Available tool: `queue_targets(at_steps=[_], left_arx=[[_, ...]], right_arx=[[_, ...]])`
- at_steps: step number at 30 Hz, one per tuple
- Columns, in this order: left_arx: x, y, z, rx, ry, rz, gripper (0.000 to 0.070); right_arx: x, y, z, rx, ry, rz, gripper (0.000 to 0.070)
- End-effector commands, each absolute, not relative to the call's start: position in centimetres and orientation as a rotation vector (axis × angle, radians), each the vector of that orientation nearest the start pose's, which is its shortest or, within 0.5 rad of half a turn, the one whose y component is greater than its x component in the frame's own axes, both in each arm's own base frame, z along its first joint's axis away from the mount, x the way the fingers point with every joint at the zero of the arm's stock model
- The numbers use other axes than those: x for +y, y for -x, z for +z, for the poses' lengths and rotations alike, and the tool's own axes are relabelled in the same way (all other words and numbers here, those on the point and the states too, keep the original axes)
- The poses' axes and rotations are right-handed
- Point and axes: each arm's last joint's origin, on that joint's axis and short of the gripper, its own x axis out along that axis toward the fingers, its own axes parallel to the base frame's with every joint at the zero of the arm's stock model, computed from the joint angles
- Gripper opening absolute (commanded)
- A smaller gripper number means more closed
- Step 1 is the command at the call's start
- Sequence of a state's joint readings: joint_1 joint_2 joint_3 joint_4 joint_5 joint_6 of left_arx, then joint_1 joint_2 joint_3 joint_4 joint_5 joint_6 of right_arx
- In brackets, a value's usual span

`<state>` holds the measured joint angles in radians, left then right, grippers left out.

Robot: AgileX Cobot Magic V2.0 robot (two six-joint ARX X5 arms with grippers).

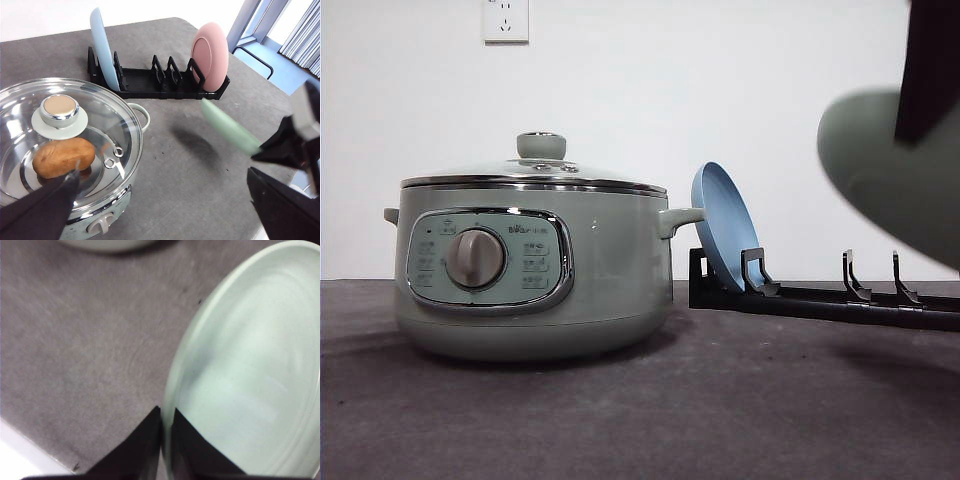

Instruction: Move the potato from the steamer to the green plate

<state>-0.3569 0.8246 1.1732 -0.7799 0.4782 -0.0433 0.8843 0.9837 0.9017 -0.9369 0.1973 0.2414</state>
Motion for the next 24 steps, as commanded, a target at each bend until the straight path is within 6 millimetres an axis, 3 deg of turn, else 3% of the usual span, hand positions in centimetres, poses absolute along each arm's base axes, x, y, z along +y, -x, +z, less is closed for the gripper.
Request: queue_targets(at_steps=[1,13,24], left_arx=[[-6.0,-12.1,40.5,0.440,0.075,-0.823,0.0700],[-6.0,-12.1,40.5,0.443,0.083,-0.821,0.0700],[-6.0,-12.1,40.5,0.443,0.082,-0.821,0.0700]], right_arx=[[14.0,-11.5,27.6,0.965,0.305,0.496,0.0003],[18.9,-12.3,23.1,1.056,0.460,0.495,0.0003],[21.4,-13.6,18.8,1.141,0.546,0.430,0.0003]])
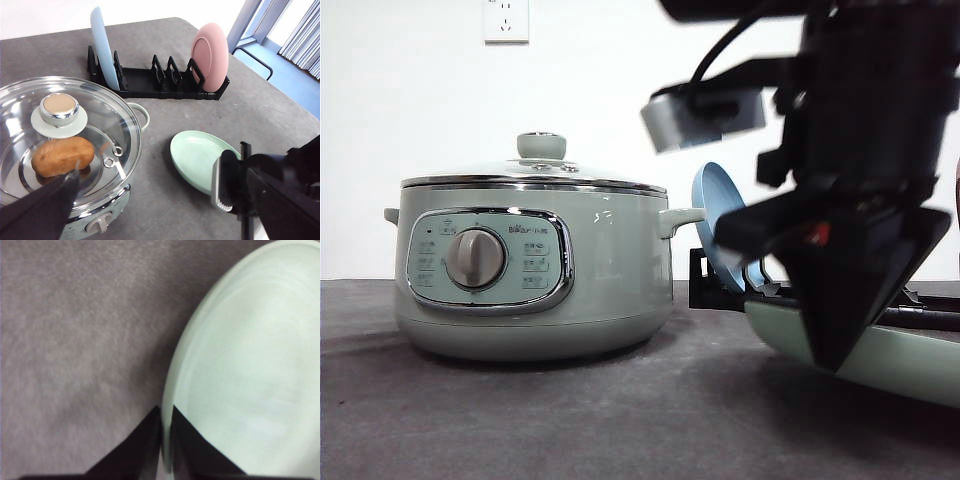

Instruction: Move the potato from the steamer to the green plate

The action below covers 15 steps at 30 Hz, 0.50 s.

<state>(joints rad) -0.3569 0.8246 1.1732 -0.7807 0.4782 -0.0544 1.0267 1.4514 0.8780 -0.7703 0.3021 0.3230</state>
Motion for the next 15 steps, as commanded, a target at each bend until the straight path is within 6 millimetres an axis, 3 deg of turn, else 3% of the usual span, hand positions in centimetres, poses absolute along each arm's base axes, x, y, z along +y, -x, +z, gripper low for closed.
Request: queue_targets(at_steps=[1,5,9,15], left_arx=[[-6.0,-12.1,40.5,0.443,0.082,-0.821,0.0700],[-6.0,-12.1,40.5,0.445,0.082,-0.821,0.0700],[-6.0,-12.1,40.4,0.449,0.082,-0.821,0.0700],[-6.0,-12.1,40.3,0.461,0.078,-0.821,0.0700]], right_arx=[[21.6,-13.6,18.6,1.145,0.538,0.439,0.0004],[21.9,-13.6,18.3,1.159,0.517,0.446,0.0024],[22.0,-13.6,18.4,1.155,0.513,0.450,0.0221],[21.9,-13.6,20.3,1.125,0.464,0.483,0.0443]])
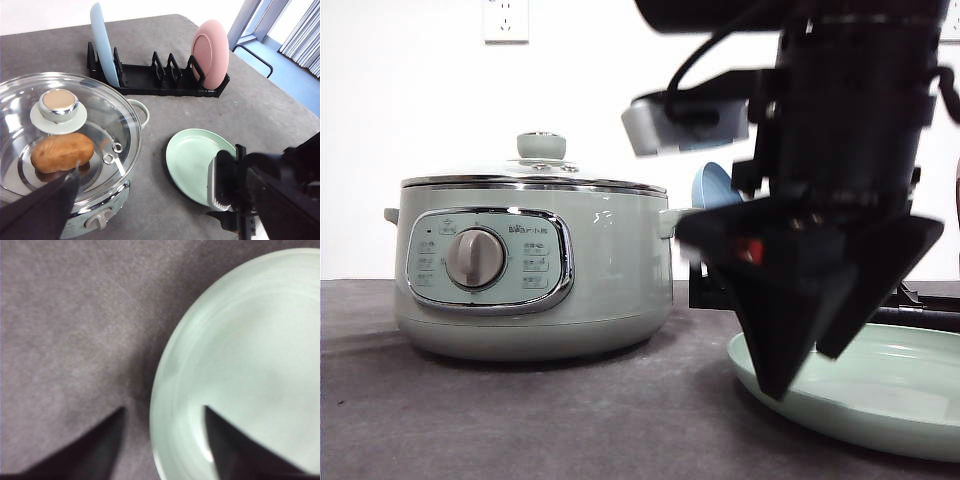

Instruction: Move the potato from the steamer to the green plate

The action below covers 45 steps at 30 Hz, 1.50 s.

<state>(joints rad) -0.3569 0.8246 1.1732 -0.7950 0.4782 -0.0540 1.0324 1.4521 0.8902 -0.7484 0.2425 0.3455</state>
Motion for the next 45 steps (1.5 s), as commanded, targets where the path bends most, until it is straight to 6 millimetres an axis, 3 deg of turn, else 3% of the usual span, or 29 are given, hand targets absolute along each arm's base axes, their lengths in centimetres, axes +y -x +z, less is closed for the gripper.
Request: queue_targets(at_steps=[1,4,9,14,18,22,27,36,42,45], left_arx=[[-6.0,-12.1,40.3,0.462,0.079,-0.821,0.0700],[-6.0,-12.1,40.3,0.462,0.079,-0.821,0.0700],[-6.0,-12.1,40.3,0.464,0.079,-0.821,0.0700],[-6.0,-12.1,40.3,0.464,0.079,-0.821,0.0700],[-6.0,-12.1,40.3,0.465,0.079,-0.821,0.0700],[-6.0,-12.1,40.3,0.465,0.079,-0.821,0.0700],[-6.0,-12.1,40.3,0.463,0.079,-0.821,0.0700],[-6.0,-12.1,40.3,0.465,0.082,-0.820,0.0700],[-6.0,-12.1,40.3,0.463,0.084,-0.820,0.0700],[-6.0,-12.1,40.3,0.460,0.083,-0.820,0.0700]], right_arx=[[21.8,-13.6,21.0,1.118,0.446,0.493,0.0478],[21.4,-13.8,23.5,1.092,0.372,0.536,0.0560],[19.6,-14.2,28.8,0.983,0.213,0.621,0.0574],[16.1,-14.3,33.8,0.847,0.068,0.677,0.0621],[12.4,-13.8,36.1,0.760,0.010,0.673,0.0684],[9.0,-12.4,37.0,0.718,0.002,0.626,0.0685],[6.3,-9.9,38.0,0.645,-0.057,0.685,0.0685],[3.7,-5.7,38.8,0.534,-0.135,0.642,0.0685],[2.7,-4.0,39.1,0.467,-0.171,0.624,0.0681],[2.5,-3.6,39.2,0.447,-0.186,0.626,0.0610]])
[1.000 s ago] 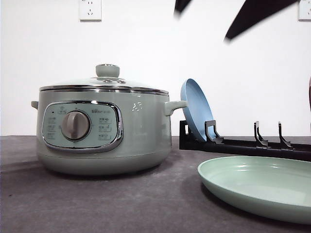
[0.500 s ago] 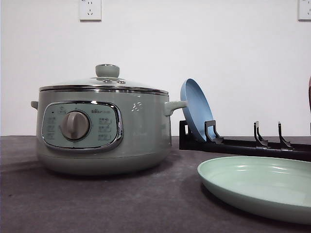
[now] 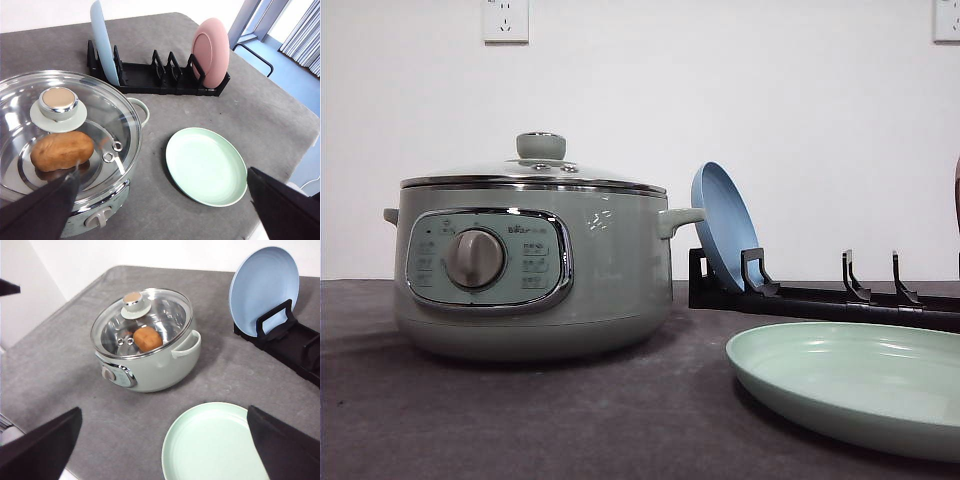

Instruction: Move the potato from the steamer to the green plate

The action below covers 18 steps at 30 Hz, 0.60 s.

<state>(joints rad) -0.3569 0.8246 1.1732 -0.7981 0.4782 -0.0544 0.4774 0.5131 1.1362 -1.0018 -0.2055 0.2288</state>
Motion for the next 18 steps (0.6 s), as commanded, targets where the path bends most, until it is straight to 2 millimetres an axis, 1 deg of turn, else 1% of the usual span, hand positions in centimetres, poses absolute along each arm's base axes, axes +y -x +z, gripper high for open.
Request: queue_targets(at_steps=[1,5,9,13,18], left_arx=[[-6.0,-12.1,40.4,0.459,0.083,-0.820,0.0700],[-6.1,-12.2,40.5,0.466,0.083,-0.815,0.0700],[-6.3,-12.9,40.9,0.514,0.082,-0.805,0.0700],[-6.8,-14.4,41.4,0.590,0.054,-0.790,0.0700],[-8.1,-17.0,42.2,0.674,-0.006,-0.725,0.0700]], right_arx=[[2.5,-3.5,39.2,0.445,-0.191,0.627,0.0586],[2.6,-3.6,39.3,0.442,-0.217,0.632,0.0583],[2.6,-3.6,39.4,0.437,-0.220,0.632,0.0583],[2.6,-3.6,39.4,0.437,-0.220,0.632,0.0583],[2.6,-3.6,39.4,0.436,-0.220,0.631,0.0583]])
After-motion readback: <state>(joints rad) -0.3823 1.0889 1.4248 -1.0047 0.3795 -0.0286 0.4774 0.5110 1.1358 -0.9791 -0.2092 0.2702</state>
